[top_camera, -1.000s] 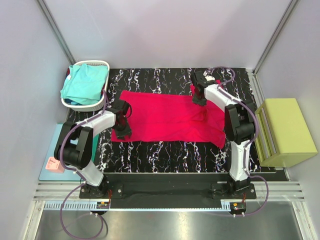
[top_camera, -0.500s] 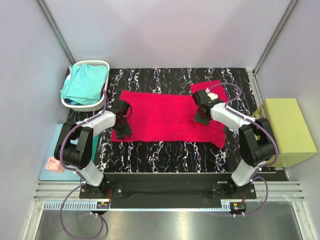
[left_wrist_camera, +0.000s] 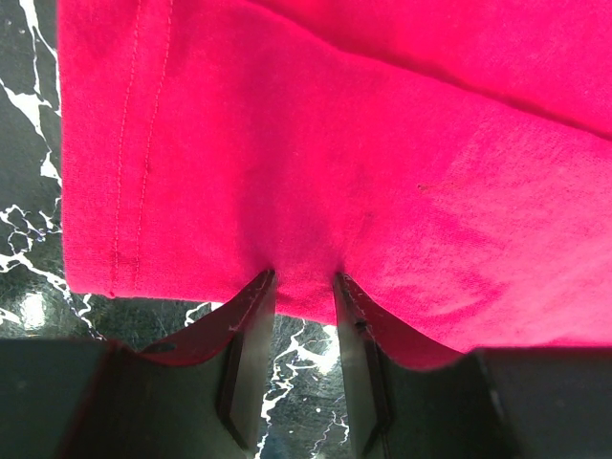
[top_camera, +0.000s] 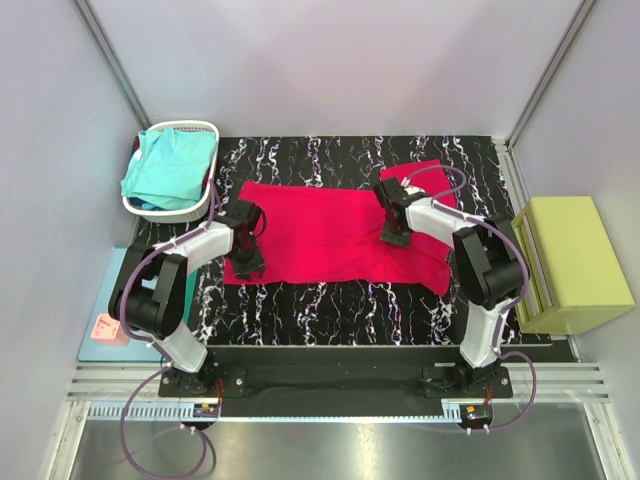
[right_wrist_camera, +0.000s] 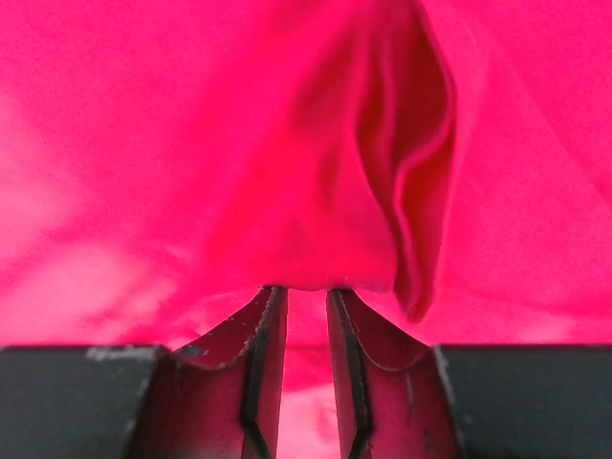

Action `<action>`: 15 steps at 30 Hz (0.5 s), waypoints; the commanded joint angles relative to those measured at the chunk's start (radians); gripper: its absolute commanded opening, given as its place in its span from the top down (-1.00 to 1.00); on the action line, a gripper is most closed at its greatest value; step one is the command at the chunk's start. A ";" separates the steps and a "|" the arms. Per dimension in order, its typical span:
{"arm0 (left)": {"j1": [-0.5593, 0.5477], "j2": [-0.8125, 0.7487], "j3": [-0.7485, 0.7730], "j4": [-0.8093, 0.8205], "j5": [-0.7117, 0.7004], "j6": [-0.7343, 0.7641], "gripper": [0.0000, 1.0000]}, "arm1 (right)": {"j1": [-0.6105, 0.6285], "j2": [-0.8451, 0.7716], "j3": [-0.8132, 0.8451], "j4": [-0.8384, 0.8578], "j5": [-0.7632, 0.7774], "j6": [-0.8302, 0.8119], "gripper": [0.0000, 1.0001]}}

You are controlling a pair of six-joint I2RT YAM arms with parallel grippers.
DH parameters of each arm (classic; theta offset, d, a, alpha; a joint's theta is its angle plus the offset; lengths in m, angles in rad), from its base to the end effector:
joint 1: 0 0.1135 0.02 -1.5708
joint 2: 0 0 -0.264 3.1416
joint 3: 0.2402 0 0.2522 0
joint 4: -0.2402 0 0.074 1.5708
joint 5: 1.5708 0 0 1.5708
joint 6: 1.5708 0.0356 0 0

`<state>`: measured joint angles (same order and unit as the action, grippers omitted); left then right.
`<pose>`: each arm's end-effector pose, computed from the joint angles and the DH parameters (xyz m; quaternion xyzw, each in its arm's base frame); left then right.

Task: Fold and stack the t-shirts
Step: Fold the flattened tshirt in 1/3 of the way

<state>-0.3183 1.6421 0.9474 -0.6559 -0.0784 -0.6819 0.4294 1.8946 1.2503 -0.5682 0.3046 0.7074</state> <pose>0.2757 -0.0879 0.1593 -0.1838 0.9760 -0.0185 0.1150 0.3443 0.1459 0.1635 0.1615 0.9595 -0.0310 0.2288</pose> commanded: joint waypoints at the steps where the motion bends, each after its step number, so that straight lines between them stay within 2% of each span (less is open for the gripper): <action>1: -0.015 0.025 -0.038 -0.016 0.049 0.001 0.26 | -0.001 0.046 0.118 0.004 0.037 -0.005 0.38; 7: -0.015 0.031 -0.039 -0.014 0.054 -0.002 0.26 | -0.006 0.086 0.192 -0.015 0.059 -0.013 0.36; 15: -0.025 0.038 -0.041 -0.016 0.054 -0.001 0.26 | -0.047 0.227 0.348 -0.067 0.074 -0.036 0.36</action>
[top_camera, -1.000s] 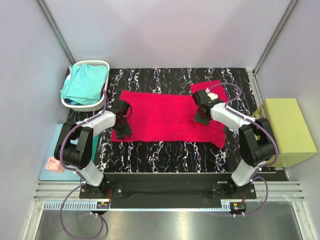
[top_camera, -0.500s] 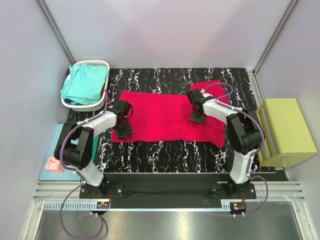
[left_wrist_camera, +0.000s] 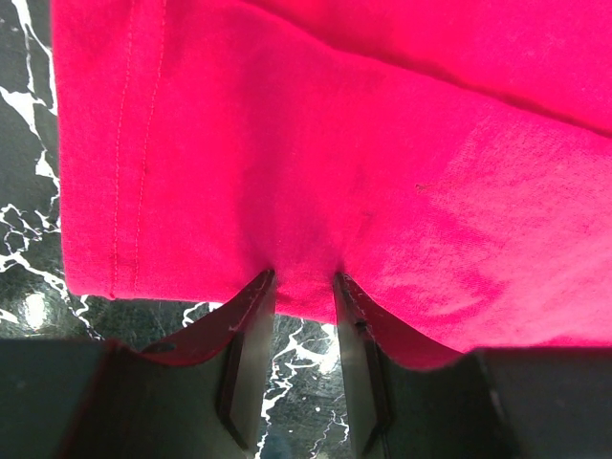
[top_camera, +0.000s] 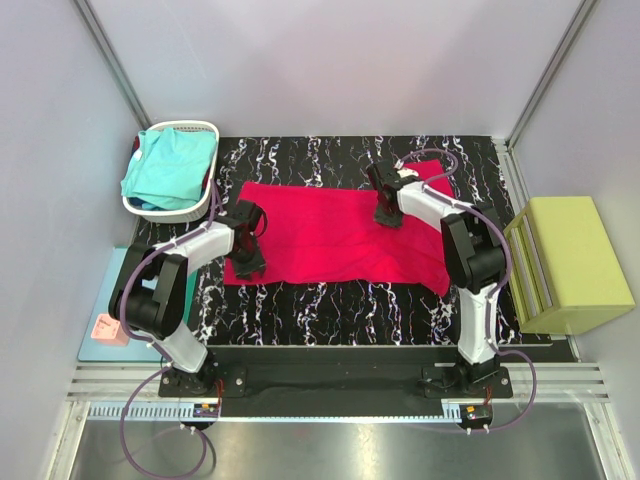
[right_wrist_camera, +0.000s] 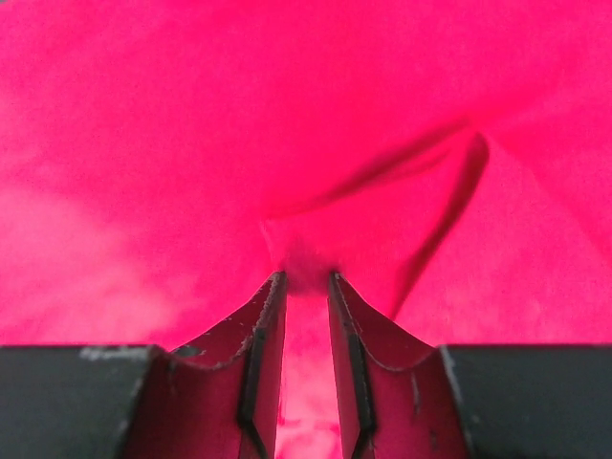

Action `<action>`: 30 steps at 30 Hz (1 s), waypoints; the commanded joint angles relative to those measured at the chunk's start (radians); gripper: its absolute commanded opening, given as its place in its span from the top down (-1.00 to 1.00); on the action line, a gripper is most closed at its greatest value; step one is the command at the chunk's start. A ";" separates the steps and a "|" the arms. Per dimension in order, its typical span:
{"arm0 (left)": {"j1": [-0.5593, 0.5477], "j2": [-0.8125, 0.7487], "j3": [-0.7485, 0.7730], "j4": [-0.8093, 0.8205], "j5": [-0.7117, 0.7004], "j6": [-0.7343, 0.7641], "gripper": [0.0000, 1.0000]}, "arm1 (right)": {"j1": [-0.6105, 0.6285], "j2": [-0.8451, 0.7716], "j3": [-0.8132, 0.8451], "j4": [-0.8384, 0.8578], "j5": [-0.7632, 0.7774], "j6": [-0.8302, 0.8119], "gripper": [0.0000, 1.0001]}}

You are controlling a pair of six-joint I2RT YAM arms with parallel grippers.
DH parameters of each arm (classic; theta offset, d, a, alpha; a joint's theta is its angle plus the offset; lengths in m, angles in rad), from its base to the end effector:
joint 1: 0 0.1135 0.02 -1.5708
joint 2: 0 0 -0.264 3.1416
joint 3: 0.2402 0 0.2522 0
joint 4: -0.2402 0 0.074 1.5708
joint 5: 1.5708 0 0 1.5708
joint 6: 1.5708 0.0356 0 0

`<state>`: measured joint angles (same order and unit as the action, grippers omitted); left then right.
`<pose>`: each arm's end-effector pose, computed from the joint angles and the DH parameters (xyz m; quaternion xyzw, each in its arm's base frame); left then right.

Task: Fold and stack the t-shirts
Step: Fold the flattened tshirt in 1/3 of the way

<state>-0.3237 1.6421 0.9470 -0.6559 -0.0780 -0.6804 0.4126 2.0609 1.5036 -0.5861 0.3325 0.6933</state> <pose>0.2751 -0.0894 0.1592 -0.1804 0.9767 -0.0188 0.1147 0.3972 0.1612 0.1698 0.1696 0.9494 -0.0278 0.2629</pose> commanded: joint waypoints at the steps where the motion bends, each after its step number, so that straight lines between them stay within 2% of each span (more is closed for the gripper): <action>1: -0.020 0.038 -0.040 -0.014 0.053 -0.001 0.26 | -0.034 0.070 0.113 -0.063 0.049 -0.024 0.36; 3: -0.020 0.035 -0.045 -0.016 0.052 0.002 0.26 | -0.032 0.053 0.127 -0.070 0.054 -0.031 0.37; 8: -0.021 0.036 -0.045 -0.014 0.053 0.002 0.26 | -0.032 -0.120 -0.057 0.005 0.042 -0.015 0.35; 12: -0.023 0.045 -0.033 -0.013 0.057 0.005 0.26 | -0.032 -0.182 -0.154 0.014 0.053 -0.008 0.35; 19: -0.028 0.059 -0.027 -0.013 0.060 0.005 0.27 | -0.032 -0.194 -0.207 0.020 0.056 -0.005 0.35; 26: -0.031 0.051 -0.030 -0.013 0.060 0.002 0.27 | -0.037 -0.168 -0.238 0.019 0.076 0.000 0.26; 30: -0.032 0.047 -0.031 -0.013 0.058 0.002 0.27 | -0.049 -0.154 -0.241 0.020 0.077 0.005 0.29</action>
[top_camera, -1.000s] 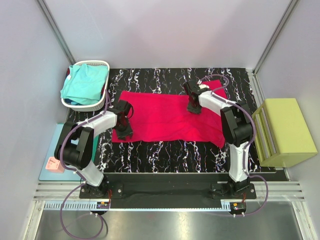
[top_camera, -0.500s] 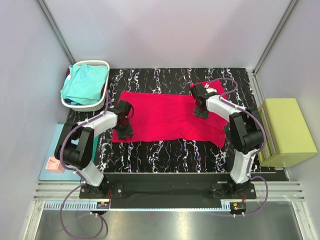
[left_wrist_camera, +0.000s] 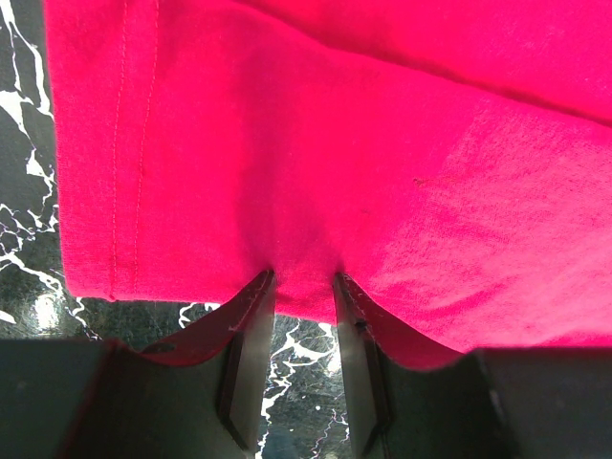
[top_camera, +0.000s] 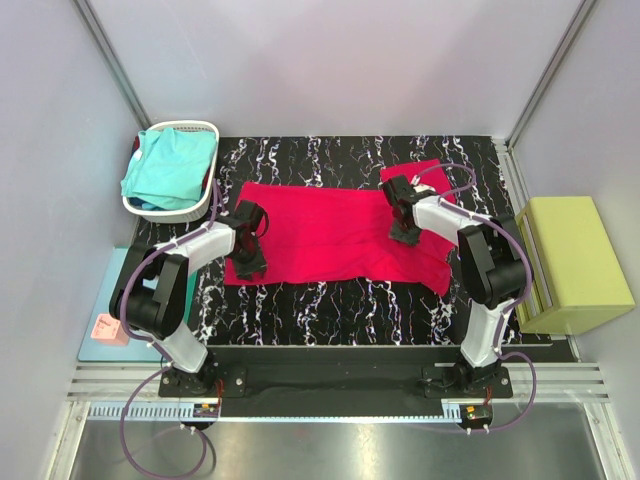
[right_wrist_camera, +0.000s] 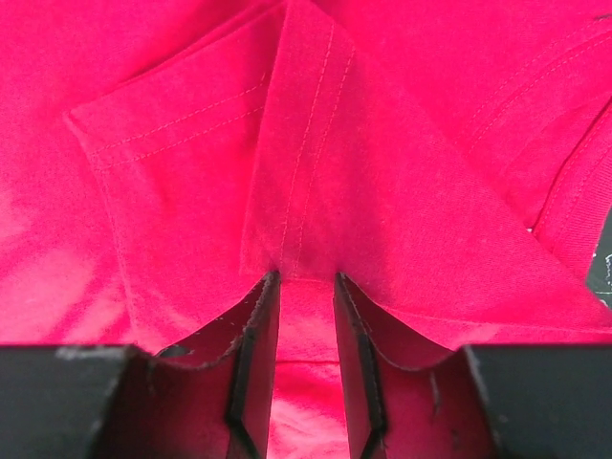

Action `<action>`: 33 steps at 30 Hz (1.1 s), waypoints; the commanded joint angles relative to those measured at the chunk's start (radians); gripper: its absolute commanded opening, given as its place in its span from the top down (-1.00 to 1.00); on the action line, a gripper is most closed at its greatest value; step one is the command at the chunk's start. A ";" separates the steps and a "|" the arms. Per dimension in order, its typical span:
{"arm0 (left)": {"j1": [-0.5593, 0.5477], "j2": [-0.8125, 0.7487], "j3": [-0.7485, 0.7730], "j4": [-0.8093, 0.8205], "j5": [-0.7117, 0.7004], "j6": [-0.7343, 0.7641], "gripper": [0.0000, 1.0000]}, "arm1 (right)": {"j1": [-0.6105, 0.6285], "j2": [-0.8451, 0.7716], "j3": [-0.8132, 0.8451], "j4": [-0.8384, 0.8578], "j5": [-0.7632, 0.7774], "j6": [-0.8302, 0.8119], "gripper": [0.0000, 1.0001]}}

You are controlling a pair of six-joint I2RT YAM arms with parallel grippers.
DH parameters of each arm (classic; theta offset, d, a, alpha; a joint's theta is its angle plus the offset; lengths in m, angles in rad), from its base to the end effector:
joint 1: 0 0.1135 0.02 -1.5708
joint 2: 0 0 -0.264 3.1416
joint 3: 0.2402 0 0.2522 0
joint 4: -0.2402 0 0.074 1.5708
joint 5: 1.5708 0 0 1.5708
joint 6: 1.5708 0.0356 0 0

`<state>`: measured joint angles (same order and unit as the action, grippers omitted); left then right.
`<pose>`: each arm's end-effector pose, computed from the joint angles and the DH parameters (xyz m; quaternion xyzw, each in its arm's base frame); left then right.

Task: Fold and stack the t-shirts
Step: Fold the flattened tshirt in 1/3 of the way

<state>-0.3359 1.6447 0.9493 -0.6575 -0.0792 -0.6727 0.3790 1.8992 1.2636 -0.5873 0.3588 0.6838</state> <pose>0.2744 -0.0928 0.1590 -0.1707 0.9785 -0.0180 0.1141 0.3525 0.1269 0.1653 0.1777 0.9532 -0.0652 0.2359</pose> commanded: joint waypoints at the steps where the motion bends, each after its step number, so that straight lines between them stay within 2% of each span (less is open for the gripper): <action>1: -0.020 0.044 -0.034 -0.011 0.059 -0.005 0.27 | -0.017 0.005 -0.003 0.021 0.055 0.017 0.31; 6: -0.022 0.046 -0.034 -0.011 0.059 -0.007 0.27 | -0.026 0.001 -0.009 0.020 0.068 0.013 0.49; 9: -0.022 0.047 -0.034 -0.011 0.059 -0.007 0.27 | -0.031 -0.009 -0.015 0.020 0.074 0.011 0.51; 13: -0.025 0.053 -0.029 -0.011 0.061 -0.008 0.27 | -0.031 -0.064 -0.050 0.082 0.036 0.005 0.23; 16: -0.028 0.056 -0.027 -0.010 0.061 -0.008 0.27 | -0.031 -0.069 -0.037 0.087 0.019 -0.003 0.16; 22: -0.031 0.064 -0.024 -0.010 0.061 -0.010 0.27 | -0.031 -0.055 -0.004 0.092 -0.001 -0.010 0.12; 33: -0.031 0.058 -0.024 -0.016 0.059 -0.011 0.28 | -0.029 -0.078 -0.041 0.181 -0.050 -0.029 0.14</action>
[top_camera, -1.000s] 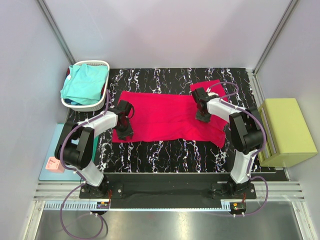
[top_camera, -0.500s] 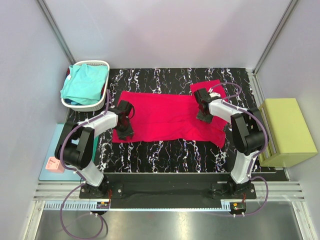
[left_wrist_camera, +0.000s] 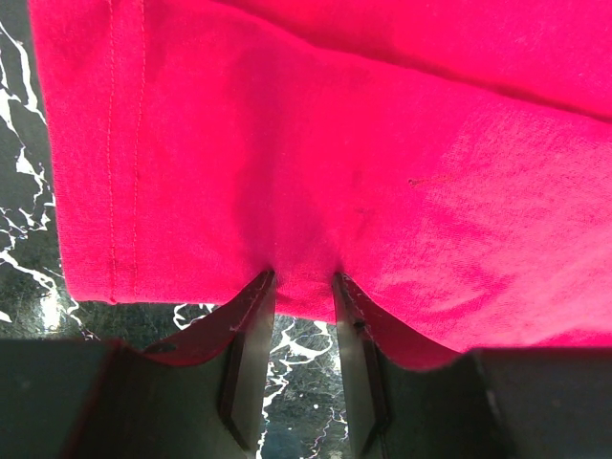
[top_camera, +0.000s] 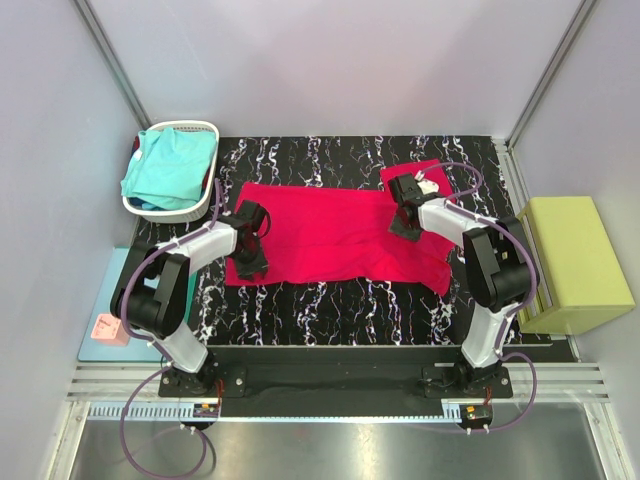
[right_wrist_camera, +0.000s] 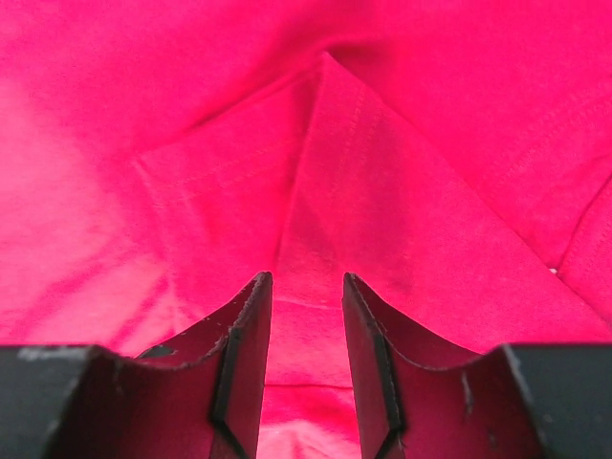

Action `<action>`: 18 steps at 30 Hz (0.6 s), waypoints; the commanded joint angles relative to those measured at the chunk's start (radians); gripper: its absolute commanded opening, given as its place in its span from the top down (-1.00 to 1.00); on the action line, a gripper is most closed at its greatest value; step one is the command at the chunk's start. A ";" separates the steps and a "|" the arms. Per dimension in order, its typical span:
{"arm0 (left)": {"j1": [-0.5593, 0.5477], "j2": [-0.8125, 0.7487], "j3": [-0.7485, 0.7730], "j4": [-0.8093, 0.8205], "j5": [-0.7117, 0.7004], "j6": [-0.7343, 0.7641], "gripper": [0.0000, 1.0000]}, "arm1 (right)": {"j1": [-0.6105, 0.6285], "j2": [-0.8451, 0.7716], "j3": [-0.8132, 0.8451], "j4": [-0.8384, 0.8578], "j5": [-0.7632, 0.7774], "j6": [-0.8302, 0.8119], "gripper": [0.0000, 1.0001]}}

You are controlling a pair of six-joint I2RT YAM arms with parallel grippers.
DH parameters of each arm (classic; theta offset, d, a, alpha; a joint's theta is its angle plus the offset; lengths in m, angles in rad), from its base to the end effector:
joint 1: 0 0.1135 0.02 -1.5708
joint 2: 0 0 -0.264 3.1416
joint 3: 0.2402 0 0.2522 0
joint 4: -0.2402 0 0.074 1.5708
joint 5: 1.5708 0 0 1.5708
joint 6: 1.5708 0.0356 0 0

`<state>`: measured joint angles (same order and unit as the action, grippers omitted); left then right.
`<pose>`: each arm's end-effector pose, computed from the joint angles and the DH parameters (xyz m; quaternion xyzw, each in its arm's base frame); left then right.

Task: Fold and stack the t-shirts
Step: Fold the flattened tshirt in 1/3 of the way

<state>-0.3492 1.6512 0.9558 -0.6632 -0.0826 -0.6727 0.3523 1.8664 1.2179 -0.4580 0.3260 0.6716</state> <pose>0.2742 -0.0967 0.1587 -0.1643 0.9799 -0.0159 0.1124 0.3574 0.1193 0.1696 0.1895 0.9421 -0.0265 0.2753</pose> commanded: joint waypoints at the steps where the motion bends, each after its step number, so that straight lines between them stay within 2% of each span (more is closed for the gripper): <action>1: -0.017 0.041 -0.029 -0.013 0.044 -0.021 0.27 | -0.004 -0.039 0.006 0.051 -0.018 -0.018 0.14; 7: -0.017 -0.042 -0.008 -0.024 0.014 -0.022 0.21 | -0.004 -0.021 -0.004 0.050 -0.025 -0.017 0.13; 18: -0.017 -0.024 0.040 -0.035 0.020 -0.013 0.17 | -0.004 0.014 -0.038 0.050 -0.022 -0.009 0.19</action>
<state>-0.3622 1.6379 0.9627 -0.6899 -0.0799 -0.6819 0.3519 1.8732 1.1931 -0.4297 0.2939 0.6666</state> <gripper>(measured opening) 0.417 0.417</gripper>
